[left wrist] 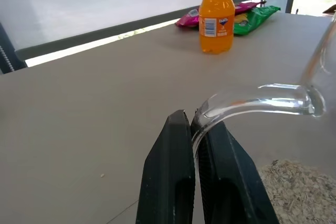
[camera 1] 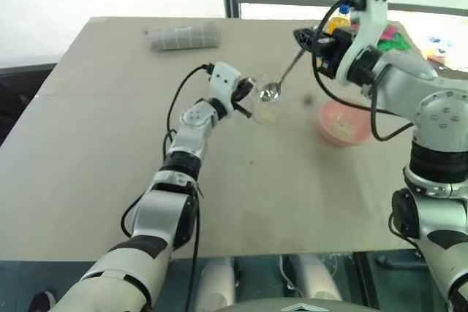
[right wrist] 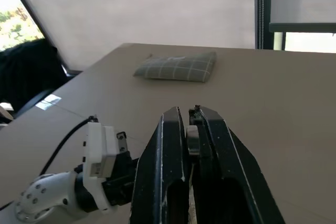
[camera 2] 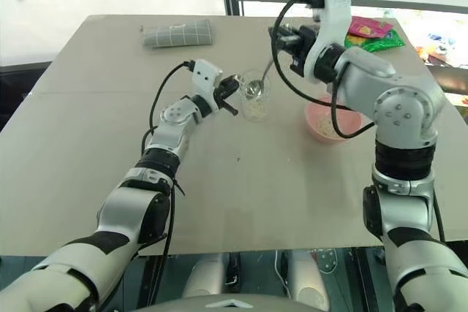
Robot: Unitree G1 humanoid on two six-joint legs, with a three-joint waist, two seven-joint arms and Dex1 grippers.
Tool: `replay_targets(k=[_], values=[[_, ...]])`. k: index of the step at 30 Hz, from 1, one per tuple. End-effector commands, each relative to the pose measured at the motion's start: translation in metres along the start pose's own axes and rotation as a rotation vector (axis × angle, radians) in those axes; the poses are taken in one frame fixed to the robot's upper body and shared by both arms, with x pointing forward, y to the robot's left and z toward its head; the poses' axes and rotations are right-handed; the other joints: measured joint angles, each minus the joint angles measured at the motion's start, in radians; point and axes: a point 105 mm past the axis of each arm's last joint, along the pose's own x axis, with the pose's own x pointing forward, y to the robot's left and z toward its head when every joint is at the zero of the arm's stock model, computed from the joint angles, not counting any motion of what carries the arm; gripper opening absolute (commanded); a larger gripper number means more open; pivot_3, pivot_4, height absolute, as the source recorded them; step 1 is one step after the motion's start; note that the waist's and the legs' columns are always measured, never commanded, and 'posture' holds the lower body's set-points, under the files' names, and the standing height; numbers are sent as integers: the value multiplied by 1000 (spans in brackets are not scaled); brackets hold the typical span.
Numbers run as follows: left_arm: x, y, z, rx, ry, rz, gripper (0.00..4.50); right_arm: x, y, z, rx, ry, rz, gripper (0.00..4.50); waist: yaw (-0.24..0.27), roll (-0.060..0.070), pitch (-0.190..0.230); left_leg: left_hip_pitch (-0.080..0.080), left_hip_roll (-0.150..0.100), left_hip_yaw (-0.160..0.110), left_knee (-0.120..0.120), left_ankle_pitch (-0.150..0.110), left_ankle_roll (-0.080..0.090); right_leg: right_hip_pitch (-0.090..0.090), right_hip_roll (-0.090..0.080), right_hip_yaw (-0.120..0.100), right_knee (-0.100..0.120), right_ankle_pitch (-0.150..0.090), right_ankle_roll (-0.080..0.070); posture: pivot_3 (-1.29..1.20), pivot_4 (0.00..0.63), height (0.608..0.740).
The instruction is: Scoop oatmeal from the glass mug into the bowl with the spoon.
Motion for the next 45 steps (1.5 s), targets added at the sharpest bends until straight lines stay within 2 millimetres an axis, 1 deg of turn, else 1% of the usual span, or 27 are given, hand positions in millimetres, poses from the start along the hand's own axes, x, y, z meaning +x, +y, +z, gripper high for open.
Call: replay_targets(k=[1,5,7,9,11,15,17,19,26,31,35,39,43,45], values=[[8,-5,24,39,-80,-38,52,-1,-6,8,-112,-42,-28,0,0,0,0,0,0,0,0,0,0,0,0,0,0,0,0,0,150,740],[10,-10,26,57,-88,-55,52,6,-4,-16,-246,14,-6,0,0,0,0,0,0,0,0,0,0,0,0,0,0,0,0,0,150,740],[12,-11,27,60,-90,-58,52,10,-3,-30,-274,46,8,0,0,0,0,0,0,0,1,0,0,0,0,0,0,0,0,0,150,740],[13,-12,28,66,-95,-58,52,12,0,-43,-245,84,29,0,1,0,0,0,0,0,1,0,0,0,0,0,0,0,0,0,150,740],[15,-12,30,63,-96,-51,52,13,1,-53,-189,106,33,0,0,0,0,0,0,0,1,0,0,0,0,0,1,0,0,0,150,740],[17,-14,30,42,-98,-51,52,13,0,-65,-145,134,31,0,2,0,0,0,0,0,1,0,0,0,0,0,1,0,0,0,150,740],[17,-12,29,48,-88,-29,52,13,1,-64,-55,125,33,0,2,0,0,0,0,0,2,0,0,0,0,0,1,0,0,0,150,740],[18,-11,27,35,-76,-19,52,12,-3,-57,34,109,22,0,2,0,0,0,0,0,2,0,0,0,0,0,1,0,0,0,150,740],[18,-19,24,9,-72,-57,52,3,-34,-30,237,49,-71,0,3,0,0,0,0,0,3,0,0,0,0,0,2,0,0,0,150,740],[20,-19,22,-26,-66,-34,52,-5,-51,-24,409,30,-121,0,2,0,0,0,0,0,2,0,0,0,0,0,2,0,0,0,150,740],[23,-20,21,-34,-60,-21,52,-13,-67,-23,475,20,-174,0,3,0,0,0,0,0,2,0,0,0,0,0,2,0,0,0,150,740],[30,-28,22,-43,-58,-28,52,-26,-82,-15,500,-4,-217,0,3,0,0,0,0,0,2,0,0,0,0,0,2,0,0,0,150,740],[36,-37,24,-62,-62,-48,52,-35,-91,-5,515,-34,-241,0,2,0,0,0,0,0,2,0,0,0,0,0,2,0,0,0,150,740],[39,-41,25,-60,-56,-56,52,-39,-93,0,496,-45,-253,0,1,0,0,0,0,0,2,0,0,0,0,0,2,0,0,0,150,740]])
